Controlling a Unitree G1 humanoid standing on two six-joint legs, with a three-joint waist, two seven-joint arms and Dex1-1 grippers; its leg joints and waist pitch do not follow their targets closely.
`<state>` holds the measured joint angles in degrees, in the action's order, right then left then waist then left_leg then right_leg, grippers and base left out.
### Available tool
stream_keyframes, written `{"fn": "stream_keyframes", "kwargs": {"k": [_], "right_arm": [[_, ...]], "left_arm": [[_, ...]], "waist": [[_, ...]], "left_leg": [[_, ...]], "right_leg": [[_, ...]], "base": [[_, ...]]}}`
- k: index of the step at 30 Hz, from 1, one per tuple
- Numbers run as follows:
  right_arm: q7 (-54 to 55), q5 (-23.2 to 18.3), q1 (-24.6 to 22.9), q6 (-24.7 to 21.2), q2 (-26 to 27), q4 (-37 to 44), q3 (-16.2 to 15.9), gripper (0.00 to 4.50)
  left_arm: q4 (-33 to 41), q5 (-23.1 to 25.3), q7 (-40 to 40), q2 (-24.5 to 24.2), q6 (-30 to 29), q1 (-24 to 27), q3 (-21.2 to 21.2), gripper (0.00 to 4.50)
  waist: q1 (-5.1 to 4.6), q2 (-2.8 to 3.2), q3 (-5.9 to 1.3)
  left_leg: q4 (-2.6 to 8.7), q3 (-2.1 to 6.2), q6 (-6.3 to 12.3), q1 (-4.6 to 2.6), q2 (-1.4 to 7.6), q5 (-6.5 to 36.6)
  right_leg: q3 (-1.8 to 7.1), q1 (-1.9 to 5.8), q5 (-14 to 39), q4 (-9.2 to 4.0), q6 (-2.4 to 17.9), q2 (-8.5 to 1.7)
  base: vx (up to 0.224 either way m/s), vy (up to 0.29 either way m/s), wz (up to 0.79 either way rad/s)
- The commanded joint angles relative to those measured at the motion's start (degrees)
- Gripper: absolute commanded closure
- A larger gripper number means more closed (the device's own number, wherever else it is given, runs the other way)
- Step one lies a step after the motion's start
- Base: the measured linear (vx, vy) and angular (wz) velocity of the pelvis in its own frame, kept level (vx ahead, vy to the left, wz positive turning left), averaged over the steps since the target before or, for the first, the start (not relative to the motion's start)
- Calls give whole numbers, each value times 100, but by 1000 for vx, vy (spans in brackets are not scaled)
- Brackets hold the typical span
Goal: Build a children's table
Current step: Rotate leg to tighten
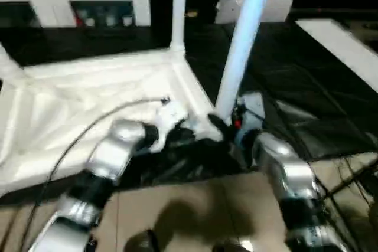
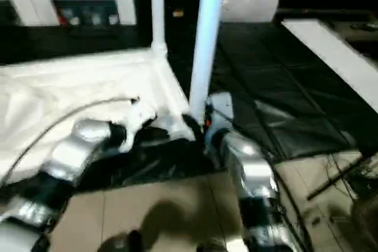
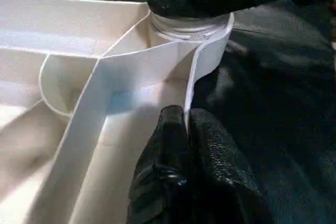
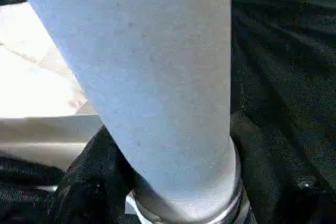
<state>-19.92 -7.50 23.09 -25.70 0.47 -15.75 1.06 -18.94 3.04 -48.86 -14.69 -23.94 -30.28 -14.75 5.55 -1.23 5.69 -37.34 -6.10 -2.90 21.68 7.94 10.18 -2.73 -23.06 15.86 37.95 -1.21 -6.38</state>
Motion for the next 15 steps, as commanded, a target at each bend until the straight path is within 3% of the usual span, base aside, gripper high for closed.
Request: {"fn": "stream_keyframes", "kwargs": {"k": [1,2,3,4,6,8,10,11,12,13,15], "right_arm": [[110,-242,160,-138,783,-331,-427,199],[304,-198,275,-5,924,-502,-313,199],[346,-163,301,50,951,-539,-298,164],[373,-135,308,101,959,-555,-291,143],[430,-49,304,206,968,-560,-289,126],[347,-13,219,409,838,-438,-310,105],[285,26,172,544,726,-357,-362,84],[285,26,172,544,726,-357,-362,84],[278,52,143,625,663,-304,-364,67],[215,95,77,730,563,-197,-333,67],[11,102,-124,899,287,129,-264,38]], "left_arm": [[21,-5,838,537,1,-394,87,450],[3,58,1021,582,-29,-445,159,450],[5,75,1064,587,-36,-454,176,450],[9,79,1066,576,-26,-453,183,450],[22,83,1031,531,9,-438,177,450],[111,27,635,289,211,-318,94,450],[126,14,450,163,320,-271,67,450],[126,14,450,163,320,-271,67,450],[115,11,334,82,403,-255,51,450],[74,25,202,-30,555,-239,48,450],[-56,36,-145,-303,1076,-239,20,450]], "waist": [[-9,38,-296],[-153,119,-390],[-227,207,-374],[-247,213,-360],[-288,157,-307],[-304,102,-307],[-301,104,-353],[-289,90,-368],[-292,77,-359],[-285,64,-358],[-250,74,-351]], "left_leg": [[525,189,-428,95,292,701],[767,149,-704,-235,443,2078],[909,162,-694,-160,449,2735],[938,139,-642,-161,447,2917],[954,87,-470,-175,416,3339],[938,48,-371,-125,365,3200],[961,17,-287,-97,379,2689],[971,-19,-224,-79,391,2253],[974,-42,-199,-71,393,2101],[964,-90,-158,-102,402,1966],[952,-137,-140,-131,411,2180]], "right_leg": [[204,390,3601,-913,706,-587],[101,83,1748,-618,856,-65],[60,215,624,-545,1065,-37],[59,231,507,-577,1100,-62],[61,224,1190,-743,979,-128],[63,245,2332,-907,663,-252],[69,295,2182,-941,610,-279],[85,297,1701,-921,709,-268],[97,285,1507,-906,764,-251],[116,246,1375,-897,867,-231],[129,189,1714,-926,855,-228]], "base": [[48,41,-33],[0,0,0],[-77,61,-8],[-75,16,3],[0,0,0],[0,0,0],[0,0,0],[0,0,0],[0,0,0],[0,0,0],[0,0,0]]}}
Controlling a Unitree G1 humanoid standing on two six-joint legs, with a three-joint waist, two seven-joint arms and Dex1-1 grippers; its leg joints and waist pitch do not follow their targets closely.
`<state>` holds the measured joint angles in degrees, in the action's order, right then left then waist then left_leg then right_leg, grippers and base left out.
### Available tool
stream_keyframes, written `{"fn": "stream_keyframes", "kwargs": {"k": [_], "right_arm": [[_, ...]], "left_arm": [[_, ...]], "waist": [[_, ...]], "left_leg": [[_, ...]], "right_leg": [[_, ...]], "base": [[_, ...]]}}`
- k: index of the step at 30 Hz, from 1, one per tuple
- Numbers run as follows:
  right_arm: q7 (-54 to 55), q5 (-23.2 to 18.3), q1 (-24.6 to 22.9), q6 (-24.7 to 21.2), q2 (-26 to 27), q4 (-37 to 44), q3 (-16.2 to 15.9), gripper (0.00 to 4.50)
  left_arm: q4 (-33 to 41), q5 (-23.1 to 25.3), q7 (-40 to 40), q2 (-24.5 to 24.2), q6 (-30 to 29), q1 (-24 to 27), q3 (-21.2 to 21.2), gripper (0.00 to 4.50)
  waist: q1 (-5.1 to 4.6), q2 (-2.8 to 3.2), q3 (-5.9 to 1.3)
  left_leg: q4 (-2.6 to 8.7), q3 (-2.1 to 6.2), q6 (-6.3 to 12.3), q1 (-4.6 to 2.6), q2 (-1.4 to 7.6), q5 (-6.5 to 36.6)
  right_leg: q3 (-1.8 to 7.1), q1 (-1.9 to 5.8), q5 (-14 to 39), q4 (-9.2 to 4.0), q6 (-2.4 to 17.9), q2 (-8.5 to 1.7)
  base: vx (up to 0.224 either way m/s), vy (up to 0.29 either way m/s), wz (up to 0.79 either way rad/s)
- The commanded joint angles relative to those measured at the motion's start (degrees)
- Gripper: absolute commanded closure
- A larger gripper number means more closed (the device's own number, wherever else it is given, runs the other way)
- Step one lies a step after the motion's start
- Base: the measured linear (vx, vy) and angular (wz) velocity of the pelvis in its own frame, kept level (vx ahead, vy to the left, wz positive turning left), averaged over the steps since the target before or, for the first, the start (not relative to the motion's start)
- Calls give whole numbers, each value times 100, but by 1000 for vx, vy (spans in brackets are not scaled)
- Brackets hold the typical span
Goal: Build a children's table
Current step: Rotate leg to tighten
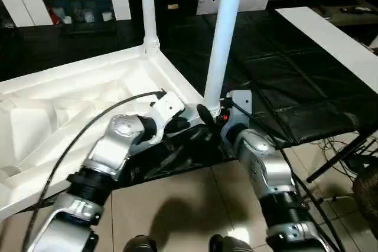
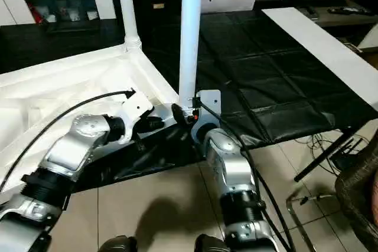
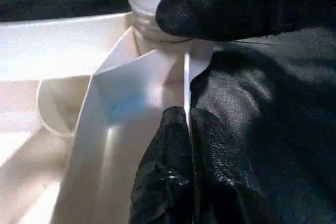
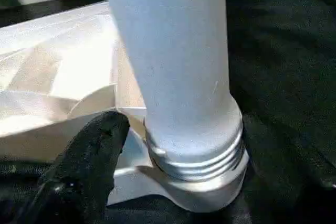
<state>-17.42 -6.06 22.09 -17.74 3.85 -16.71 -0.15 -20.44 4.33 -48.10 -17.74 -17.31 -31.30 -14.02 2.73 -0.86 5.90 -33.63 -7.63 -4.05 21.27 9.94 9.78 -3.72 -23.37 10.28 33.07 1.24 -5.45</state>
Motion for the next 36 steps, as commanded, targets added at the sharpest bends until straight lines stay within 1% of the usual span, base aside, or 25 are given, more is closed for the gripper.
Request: {"fn": "stream_keyframes", "kwargs": {"k": [1,4,5,6,9,10,12,15,17,18,19,20,22,23,25,26,27,28,30,31,32,33,34,35,36], "right_arm": [[-334,-49,-125,154,-177,394,-122,38],[-603,-131,-399,163,-425,824,-78,10],[-871,-251,-592,99,-572,1091,-134,3],[-924,-272,-636,85,-602,1149,-153,3],[-1190,-346,-953,-36,-799,1549,-355,3],[-1228,-374,-1057,-66,-828,1678,-406,0],[-1316,-517,-1236,-175,-833,1927,-452,0],[-1418,-626,-1390,-271,-848,2191,-513,0],[-1441,-667,-1463,-335,-886,2348,-565,0],[-1433,-689,-1510,-360,-900,2458,-595,0],[-1414,-678,-1519,-371,-902,2482,-601,0],[-1377,-658,-1538,-394,-906,2525,-612,0],[-1338,-652,-1552,-486,-916,2580,-628,0],[-1197,-613,-1581,-641,-902,2703,-636,0],[-1197,-613,-1581,-641,-902,2703,-636,0],[-1012,-584,-1630,-971,-917,2947,-656,0],[-961,-574,-1657,-1086,-934,3054,-670,0],[-893,-531,-1681,-1262,-981,3190,-705,0],[-833,-496,-1716,-1429,-1027,3346,-740,0],[-769,-475,-1794,-1548,-1063,3511,-746,0],[-745,-468,-1836,-1570,-1074,3569,-740,0],[-716,-437,-1913,-1504,-1080,3625,-729,0],[-691,-419,-1963,-1458,-1086,3661,-726,0],[-620,-455,-2114,-1319,-1036,3735,-637,0],[-598,-478,-2165,-1292,-1033,3767,-614,0]], "left_arm": [[-19,-44,-263,-105,616,-174,-55,450],[-402,70,-372,-360,1148,-325,-102,450],[-685,148,-322,-474,1450,-457,-99,450],[-755,173,-278,-491,1521,-492,-90,450],[-1237,335,1,-605,1945,-770,-16,450],[-1408,468,53,-707,2225,-866,-82,407],[-1706,692,252,-876,2714,-1032,-150,397],[-1857,681,266,-1006,2923,-1109,-105,361],[-1758,388,154,-979,2796,-1046,108,355],[-1379,-133,-2,-828,2373,-853,473,350],[-1212,-292,-43,-780,2220,-765,576,341],[-917,-558,-111,-701,1960,-608,742,329],[-547,-815,10,-591,1678,-402,937,317],[303,-1110,563,-365,912,70,1319,302],[303,-1110,563,-365,912,70,1319,291],[1218,-1283,1270,-157,391,679,1562,283],[1588,-1325,1513,-74,263,939,1629,280],[2058,-1353,1734,71,67,1268,1721,276],[2636,-1319,2043,330,-183,1702,1843,263],[3314,-1223,2437,717,-344,2291,1936,263],[3576,-1180,2591,874,-406,2528,1959,263],[3899,-1124,2811,1125,-293,2921,1950,263],[4132,-1103,2948,1274,-287,3161,1939,263],[4498,-971,3175,1494,-297,3596,1842,263],[4633,-984,3268,1524,-373,3729,1766,263]], "waist": [[20,23,-374],[95,18,-447],[85,20,-447],[115,33,-461],[119,24,-518],[127,15,-544],[130,18,-571],[124,16,-575],[118,24,-515],[119,21,-502],[128,16,-492],[129,49,-464],[132,52,-453],[130,66,-444],[118,44,-420],[112,21,-433],[91,-18,-405],[94,-28,-427],[88,-4,-412],[56,-127,-420],[62,-87,-374],[70,-132,-379],[80,-111,-400],[74,-141,-371],[83,-162,-371]], "left_leg": [[586,2,-30,-72,216,2236],[553,-48,16,-86,242,1884],[555,-67,38,-47,243,1752],[530,-94,52,-76,238,1751],[486,-118,116,-16,217,1185],[450,-132,164,-15,218,858],[405,-136,288,11,203,343],[379,-147,377,30,196,171],[403,-175,337,14,209,515],[415,-184,241,0,231,741],[422,-182,225,11,234,813],[445,-183,133,-13,255,1103],[463,-182,18,-34,272,1391],[480,-170,-52,-31,291,1563],[488,-165,-51,-18,269,1742],[481,-162,-73,-31,272,1785],[508,-151,-52,39,283,1669],[498,-148,-53,23,290,1649],[485,-171,2,17,270,1633],[476,-183,13,24,289,1609],[515,-170,39,89,297,1575],[485,-182,46,26,279,1820],[478,-168,41,37,289,1792],[498,-171,29,71,292,1837],[497,-168,17,51,291,1991]], "right_leg": [[237,222,2268,-428,599,-308],[252,210,1710,-362,670,-271],[247,222,1514,-330,751,-255],[250,201,1456,-341,756,-239],[241,270,713,-247,909,-235],[243,290,271,-185,1002,-235],[234,331,-422,-104,1154,-226],[232,331,-743,-64,1280,-213],[230,291,-281,-114,1329,-219],[243,292,66,-120,1356,-246],[243,291,232,-145,1368,-252],[243,245,698,-188,1327,-250],[250,214,1056,-216,1262,-234],[250,221,1215,-213,1229,-240],[237,204,1572,-282,1091,-225],[244,192,1725,-273,981,-219],[240,222,1653,-283,931,-203],[233,221,1664,-257,909,-202],[245,167,1920,-340,734,-186],[249,178,1874,-335,713,-176],[240,193,1904,-342,646,-182],[232,133,2401,-408,445,-173],[242,154,2401,-401,402,-202],[240,132,2491,-446,284,-178],[236,103,2670,-477,136,-160]], "base": [[0,0,0],[57,-36,0],[62,-41,3],[67,-39,4],[66,-38,1],[63,-33,-2],[28,-11,-1],[0,0,0],[0,0,0],[0,0,0],[0,0,0],[0,0,0],[0,0,0],[0,0,0],[0,0,0],[0,0,0],[0,0,0],[0,0,0],[0,0,0],[0,0,0],[0,0,0],[0,0,0],[0,0,0],[0,0,0],[0,0,0]]}}
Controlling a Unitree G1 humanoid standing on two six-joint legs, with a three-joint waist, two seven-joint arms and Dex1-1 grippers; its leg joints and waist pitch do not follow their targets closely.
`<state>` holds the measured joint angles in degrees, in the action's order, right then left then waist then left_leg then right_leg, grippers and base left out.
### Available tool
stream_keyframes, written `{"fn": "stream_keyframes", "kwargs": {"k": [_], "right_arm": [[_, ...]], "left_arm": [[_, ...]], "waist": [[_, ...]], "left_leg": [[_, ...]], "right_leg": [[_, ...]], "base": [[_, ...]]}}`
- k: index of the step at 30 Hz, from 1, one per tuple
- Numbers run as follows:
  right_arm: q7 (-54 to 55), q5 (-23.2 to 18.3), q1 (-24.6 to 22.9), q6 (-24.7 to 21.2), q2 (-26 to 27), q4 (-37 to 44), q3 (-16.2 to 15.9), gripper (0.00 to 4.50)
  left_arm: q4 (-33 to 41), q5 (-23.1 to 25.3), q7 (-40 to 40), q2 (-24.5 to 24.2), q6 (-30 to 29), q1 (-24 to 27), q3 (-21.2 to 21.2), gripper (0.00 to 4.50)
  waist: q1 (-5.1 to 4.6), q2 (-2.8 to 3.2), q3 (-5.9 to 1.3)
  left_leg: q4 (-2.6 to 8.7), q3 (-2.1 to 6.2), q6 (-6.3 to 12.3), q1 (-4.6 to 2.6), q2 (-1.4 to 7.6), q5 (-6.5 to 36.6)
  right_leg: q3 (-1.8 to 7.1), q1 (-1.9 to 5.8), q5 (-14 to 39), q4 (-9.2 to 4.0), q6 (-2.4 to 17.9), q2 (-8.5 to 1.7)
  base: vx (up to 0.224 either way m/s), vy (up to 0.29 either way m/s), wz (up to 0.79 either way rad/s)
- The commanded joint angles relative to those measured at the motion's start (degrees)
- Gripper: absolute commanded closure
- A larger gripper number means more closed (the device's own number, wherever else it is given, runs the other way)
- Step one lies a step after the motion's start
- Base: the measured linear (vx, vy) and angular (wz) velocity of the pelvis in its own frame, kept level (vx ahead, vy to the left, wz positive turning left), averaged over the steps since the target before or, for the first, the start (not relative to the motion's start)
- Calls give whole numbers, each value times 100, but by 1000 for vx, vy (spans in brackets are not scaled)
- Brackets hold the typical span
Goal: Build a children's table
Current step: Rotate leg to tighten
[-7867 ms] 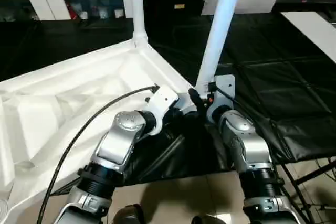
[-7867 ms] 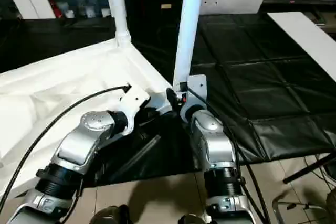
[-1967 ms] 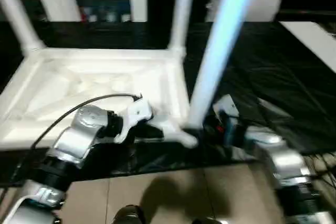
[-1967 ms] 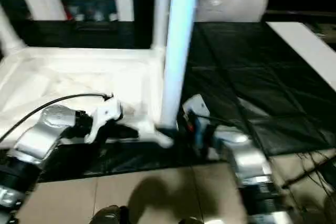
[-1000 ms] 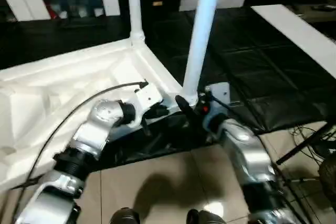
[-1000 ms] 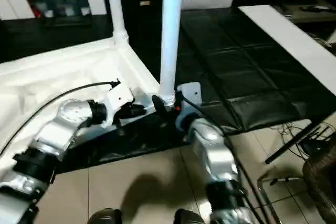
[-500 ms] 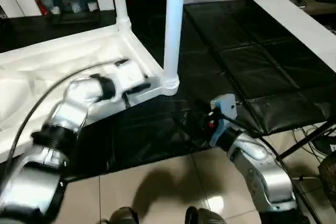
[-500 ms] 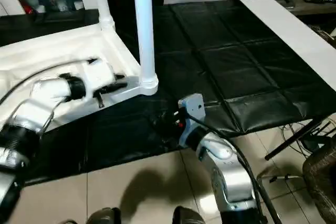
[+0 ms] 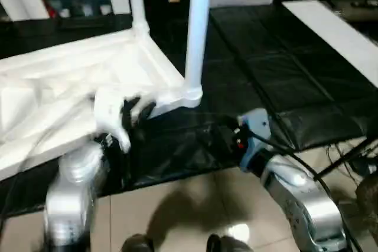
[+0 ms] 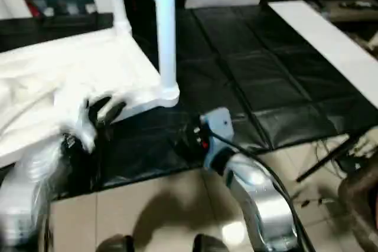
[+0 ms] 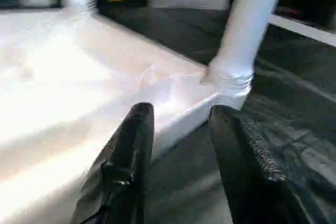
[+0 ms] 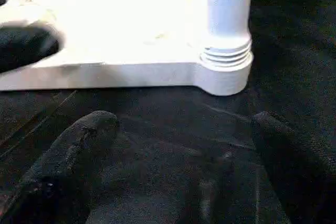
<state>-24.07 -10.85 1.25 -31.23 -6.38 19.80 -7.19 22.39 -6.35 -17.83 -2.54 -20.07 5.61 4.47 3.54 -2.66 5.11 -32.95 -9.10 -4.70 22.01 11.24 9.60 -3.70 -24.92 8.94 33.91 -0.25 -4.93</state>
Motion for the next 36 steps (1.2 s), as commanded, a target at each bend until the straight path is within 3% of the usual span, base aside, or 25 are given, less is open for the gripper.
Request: {"fn": "stream_keyframes", "kwargs": {"k": [1,7,9,10,11,12,13,14,15,17,18,20,21,22,23,25,27,28,30,31,32,33,34,35,36], "right_arm": [[68,0,-83,58,-10,117,90,0],[12,-91,-175,11,-125,267,69,0],[2,-99,-170,-10,-153,265,57,0],[-19,-95,-174,4,-177,262,25,0],[-95,-107,-171,24,-218,252,-33,0],[-151,-117,-173,39,-247,250,-75,0],[-151,-117,-173,39,-247,250,-75,0],[-248,-98,-196,75,-347,204,-166,0],[-270,-93,-208,85,-380,189,-190,0],[-327,-101,-237,125,-442,201,-241,0],[-358,-125,-255,122,-461,230,-245,0],[-366,-139,-289,137,-467,258,-232,0],[-352,-149,-338,180,-461,279,-193,0],[-323,-171,-373,184,-441,285,-140,0],[-309,-168,-396,207,-462,273,-109,0],[-322,-161,-429,283,-534,231,-94,0],[-413,-105,-451,409,-641,194,-145,0],[-439,-97,-450,439,-667,188,-158,0],[-431,-78,-397,446,-656,188,-172,0],[-466,-114,-371,370,-660,192,-186,0],[-611,-138,-351,333,-741,229,-288,0],[-695,-137,-347,329,-797,252,-359,0],[-727,-97,-351,362,-841,265,-418,0],[-755,-45,-369,430,-897,278,-483,0],[-785,-49,-389,462,-926,283,-507,0]], "left_arm": [[357,83,246,6,-100,44,-87,263],[751,281,817,208,-458,292,-374,263],[846,436,862,280,-535,331,-431,263],[905,504,900,294,-553,363,-464,263],[973,544,924,297,-574,405,-500,263],[1019,563,943,288,-585,436,-529,263],[1019,563,943,288,-585,436,-529,263],[1088,549,1041,221,-638,481,-617,263],[1104,556,1072,191,-654,488,-651,263],[1173,634,1090,177,-712,519,-717,263],[1218,654,1089,191,-740,540,-734,263],[1263,660,1081,204,-766,580,-752,263],[1301,676,1053,197,-787,631,-790,263],[1308,698,1030,173,-786,656,-828,263],[1309,708,1032,153,-788,675,-874,263],[1315,677,1074,135,-803,700,-936,263],[1310,624,1111,160,-801,717,-945,263],[1301,624,1137,162,-799,720,-954,263],[1295,675,1139,145,-810,719,-963,263],[1292,683,1139,143,-811,720,-958,263],[1300,684,1136,131,-815,736,-955,263],[1309,681,1137,124,-816,754,-952,263],[1323,678,1142,120,-813,782,-947,263],[1351,674,1150,114,-805,835,-946,263],[1371,670,1152,108,-802,877,-948,263]], "waist": [[10,24,-303],[-106,29,-192],[-256,163,-69],[-284,141,-42],[-135,220,-92],[-154,89,12],[-200,-31,34],[-205,-123,30],[-170,-30,-56],[-75,11,-185],[-101,6,-208],[-150,64,-213],[-74,3,-219],[-143,143,-281],[-163,71,-276],[-169,49,-317],[-157,78,-435],[-149,72,-467],[-141,33,-545],[-138,24,-545],[1,-163,-518],[8,7,-535],[-2,72,-504],[-74,143,-461],[-273,283,-517]], "left_leg": [[425,-15,70,-41,153,2062],[450,116,-64,-356,96,3687],[593,202,-88,-561,247,4742],[799,238,-49,-380,384,5015],[1002,244,-64,-299,567,5319],[952,143,-48,-427,495,5398],[643,33,-32,-572,277,5143],[-143,-127,-33,-1022,-132,3826],[-112,-20,53,-581,-75,2781],[234,96,-16,-297,71,2650],[323,137,-25,-431,108,2766],[418,172,56,-451,164,2749],[422,267,344,-48,22,2376],[415,125,247,-448,116,2352],[422,156,322,-431,125,2167],[425,129,480,-569,117,1896],[351,130,916,-571,23,804],[306,140,1086,-553,-25,340],[142,176,1878,-525,-222,-1137],[107,177,2021,-522,-265,-1348],[-178,273,2609,202,-570,-1402],[-295,371,2739,334,-545,-1119],[-313,449,2661,336,-500,-1216],[-198,575,2588,-36,-489,-1502],[-144,1243,3158,-1148,-281,-2058]], "right_leg": [[231,248,2843,-560,236,-207],[-38,259,4384,-837,-264,-78],[-409,390,4032,-919,-209,98],[-397,606,3521,-584,-141,105],[-155,807,2118,137,126,-43],[-49,600,2581,-98,195,-73],[-120,421,3853,-536,-26,-21],[-218,-8,6010,-1243,-327,-293],[-162,550,6271,-1138,-375,-565],[-223,884,5180,-848,-405,-428],[-232,794,4363,-791,-148,-330],[-199,778,3396,-659,343,-237],[-279,1079,3023,-619,476,-310],[-153,831,2959,-636,608,-239],[-142,839,2624,-546,869,-188],[-74,763,1951,-443,1258,-122],[-29,887,918,-311,1616,-88],[-28,927,603,-265,1643,-59],[-17,1010,-134,-149,1653,25],[-4,1017,-190,-136,1659,37],[-48,1516,-433,-260,1257,-56],[-55,1606,-445,-373,990,-322],[-180,1603,-399,-344,910,-290],[-439,1439,-160,-344,758,-18],[-641,565,776,156,424,425]], "base": [[0,0,0],[0,0,0],[0,0,0],[0,0,0],[0,0,0],[18,-57,1],[18,-57,1],[74,-58,-8],[0,0,0],[123,20,-29],[160,44,-26],[80,21,-4],[101,37,5],[101,37,5],[124,35,10],[152,12,12],[168,22,6],[169,29,2],[120,28,0],[153,15,1],[136,13,16],[184,31,47],[108,34,46],[123,37,75],[271,-99,62]]}}
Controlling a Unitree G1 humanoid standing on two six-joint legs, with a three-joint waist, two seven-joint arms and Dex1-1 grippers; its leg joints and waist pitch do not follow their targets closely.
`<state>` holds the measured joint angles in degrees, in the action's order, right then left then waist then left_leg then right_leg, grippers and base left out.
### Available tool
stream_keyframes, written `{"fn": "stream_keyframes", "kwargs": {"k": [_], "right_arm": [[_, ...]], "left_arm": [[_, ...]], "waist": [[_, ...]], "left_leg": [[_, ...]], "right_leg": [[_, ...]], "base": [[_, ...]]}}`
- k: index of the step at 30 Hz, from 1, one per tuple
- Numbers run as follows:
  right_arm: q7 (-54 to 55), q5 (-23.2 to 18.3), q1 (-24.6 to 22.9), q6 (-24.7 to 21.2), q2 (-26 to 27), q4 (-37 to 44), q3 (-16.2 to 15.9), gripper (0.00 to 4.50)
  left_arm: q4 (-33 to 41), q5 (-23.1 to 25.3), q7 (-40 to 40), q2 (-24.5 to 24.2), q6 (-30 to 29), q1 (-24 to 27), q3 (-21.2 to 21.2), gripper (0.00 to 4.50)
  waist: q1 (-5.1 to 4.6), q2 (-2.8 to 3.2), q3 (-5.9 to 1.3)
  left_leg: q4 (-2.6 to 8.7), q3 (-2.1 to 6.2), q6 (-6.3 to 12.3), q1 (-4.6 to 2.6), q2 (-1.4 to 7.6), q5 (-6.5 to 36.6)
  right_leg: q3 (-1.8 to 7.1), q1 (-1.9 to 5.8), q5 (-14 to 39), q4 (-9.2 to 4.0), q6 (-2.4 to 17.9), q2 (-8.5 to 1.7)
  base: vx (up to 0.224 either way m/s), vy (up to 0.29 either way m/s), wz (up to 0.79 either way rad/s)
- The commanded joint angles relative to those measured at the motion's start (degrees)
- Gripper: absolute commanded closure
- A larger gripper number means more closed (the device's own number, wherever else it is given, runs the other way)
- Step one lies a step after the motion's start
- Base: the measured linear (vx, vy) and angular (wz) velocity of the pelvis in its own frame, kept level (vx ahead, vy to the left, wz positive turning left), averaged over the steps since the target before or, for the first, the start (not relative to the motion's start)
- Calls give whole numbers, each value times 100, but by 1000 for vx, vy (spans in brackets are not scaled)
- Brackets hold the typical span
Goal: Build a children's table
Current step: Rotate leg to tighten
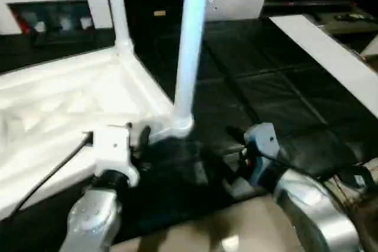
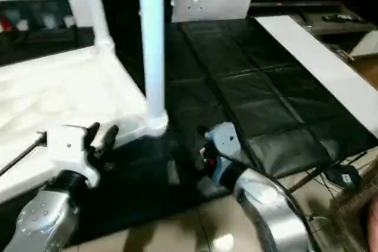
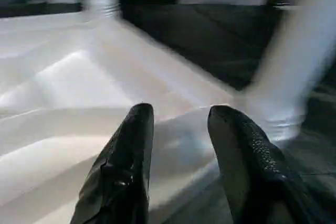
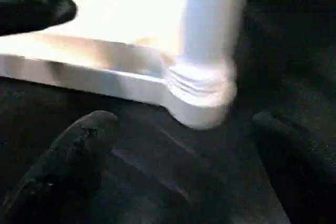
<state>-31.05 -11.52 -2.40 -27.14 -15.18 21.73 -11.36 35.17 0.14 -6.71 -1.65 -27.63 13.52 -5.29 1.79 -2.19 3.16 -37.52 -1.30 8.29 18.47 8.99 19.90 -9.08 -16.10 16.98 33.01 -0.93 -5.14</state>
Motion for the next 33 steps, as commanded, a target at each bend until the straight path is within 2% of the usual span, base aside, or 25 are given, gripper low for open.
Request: {"fn": "stream_keyframes", "kwargs": {"k": [1,2,3,4,5,6,7,8,9,10,11,12,13,14,15,17,20,22,23,24,26,27,29,31,33], "right_arm": [[-132,-54,-102,111,-68,98,-60,0],[-141,-112,-147,123,-71,104,-23,0],[-173,-156,-177,159,-81,109,6,0],[-173,-156,-177,159,-81,109,6,0],[-181,-243,-255,156,-83,145,115,0],[-183,-252,-279,156,-83,155,133,0],[-201,-260,-324,175,-98,166,155,0],[-252,-299,-434,203,-134,208,189,0],[-272,-320,-471,211,-154,224,197,0],[-287,-324,-502,212,-182,238,192,0],[-294,-325,-518,213,-201,245,186,0],[-295,-321,-533,224,-214,247,184,0],[-278,-287,-549,263,-242,240,181,0],[-175,-146,-495,415,-266,159,178,0],[-131,-93,-465,464,-268,123,179,0],[-164,-147,-339,410,-261,51,216,0],[-101,-75,-195,389,-258,-32,215,0],[-113,-131,-122,359,-217,-78,229,0],[-132,-70,118,370,-189,-286,189,0],[-142,-67,152,377,-184,-317,184,0],[-219,-168,448,88,-189,-477,148,0],[-261,-187,494,70,-203,-504,133,0],[-382,-206,619,120,-240,-604,93,0],[-387,-101,757,234,-281,-792,82,0],[-370,-17,887,286,-319,-978,97,0]], "left_arm": [[144,24,44,3,-33,211,13,263],[171,24,52,-6,-29,278,1,263],[187,25,65,-7,-32,327,-2,263],[187,25,65,-7,-32,327,-2,263],[215,5,73,-7,10,440,4,263],[221,4,74,-9,14,463,0,263],[214,-23,58,-5,62,487,1,263],[204,-48,15,-26,94,498,-10,263],[200,-53,1,-44,102,492,-20,263],[198,-58,-1,-52,88,487,-24,263],[196,-61,-2,-53,79,484,-24,263],[186,-69,-7,-57,78,477,-21,263],[141,-79,-38,-92,99,431,-10,263],[52,-151,-155,-176,117,331,13,263],[23,-182,-204,-203,122,297,20,263],[-105,-361,-516,-387,107,48,62,243],[-287,-384,-758,-678,-114,-272,77,243],[-414,-467,-956,-806,-186,-465,77,243],[-814,-606,-1552,-1201,-338,-1049,7,243],[-874,-624,-1639,-1257,-362,-1133,-7,243],[-1439,-632,-2487,-1884,-561,-1803,-253,243],[-1537,-637,-2628,-1999,-624,-1895,-289,243],[-1803,-689,-3000,-2297,-773,-2141,-368,243],[-2082,-776,-3279,-2505,-848,-2380,-419,243],[-2417,-818,-3547,-2673,-920,-2668,-473,243]], "waist": [[-311,188,-346],[-205,200,-284],[-259,55,-200],[-190,-49,-164],[97,-466,-71],[189,-380,-36],[211,-407,-37],[214,-390,-7],[219,-216,-41],[232,-66,-74],[218,59,-112],[192,78,-154],[142,108,-174],[139,97,-141],[107,60,-88],[122,81,-15],[126,84,38],[116,101,49],[134,107,54],[146,130,18],[143,158,-3],[154,164,-19],[147,187,-53],[152,223,-119],[167,212,-214]], "left_leg": [[421,897,2428,-1100,213,-3789],[446,1323,2622,-1204,454,-5481],[572,1348,1825,-878,344,-5166],[438,1068,950,-524,-257,-4160],[-44,67,225,-38,-941,-1531],[-319,-65,189,240,-836,-789],[-231,-115,-468,204,-537,-1100],[58,-222,-1034,15,-496,-1513],[399,-244,-1042,35,-328,-1714],[526,-189,-950,76,-123,-1652],[576,-68,-851,222,100,-1533],[578,49,-711,12,443,-893],[621,88,-659,67,486,-903],[663,107,-606,97,530,-785],[713,73,-560,107,507,-377],[745,-27,-592,118,451,218],[788,-147,-857,95,406,927],[809,-171,-975,112,403,998],[814,-170,-1041,95,382,1108],[798,-189,-1113,26,362,1178],[838,-172,-1150,101,371,988],[833,-184,-1150,70,364,957],[833,-200,-1159,122,370,814],[788,-223,-1068,150,369,325],[698,-291,-868,185,353,-513]], "right_leg": [[36,-673,676,516,170,414],[363,-985,895,753,-227,159],[876,-1012,209,717,-224,-140],[1076,-696,-396,222,-61,-178],[1593,123,-1035,-274,-2,-150],[1845,411,-1479,-337,153,-449],[1381,336,-2651,-102,-218,-512],[1085,75,-3581,-75,-675,-282],[981,61,-3540,-49,-762,-208],[994,76,-3419,-34,-622,-302],[954,140,-3252,76,-506,-192],[983,-17,-2571,57,-144,-327],[966,61,-2459,72,132,-362],[924,41,-2071,10,565,-367],[938,28,-1465,-44,908,-392],[996,-7,-557,-126,1265,-426],[1026,-82,1065,-248,1329,-438],[1051,-126,1392,-271,1225,-431],[1059,-173,1572,-289,1152,-423],[1076,-234,1644,-293,1133,-421],[1065,-182,1342,-244,1123,-405],[1068,-227,1156,-223,1146,-394],[1053,-176,799,-186,1231,-417],[1046,-149,135,-112,1370,-423],[1022,-130,-1040,-13,1514,-419]], "base": [[271,-99,62],[316,-246,36],[103,-250,33],[103,-250,33],[25,-155,45],[72,-58,15],[72,-58,15],[29,-66,-15],[0,0,0],[0,0,0],[0,0,0],[0,0,0],[0,0,0],[0,0,0],[-61,78,1],[-77,57,5],[-58,23,1],[-97,32,-2],[-63,15,-1],[-58,6,0],[-29,3,0],[0,0,0],[0,0,0],[0,0,0],[0,0,0]]}}
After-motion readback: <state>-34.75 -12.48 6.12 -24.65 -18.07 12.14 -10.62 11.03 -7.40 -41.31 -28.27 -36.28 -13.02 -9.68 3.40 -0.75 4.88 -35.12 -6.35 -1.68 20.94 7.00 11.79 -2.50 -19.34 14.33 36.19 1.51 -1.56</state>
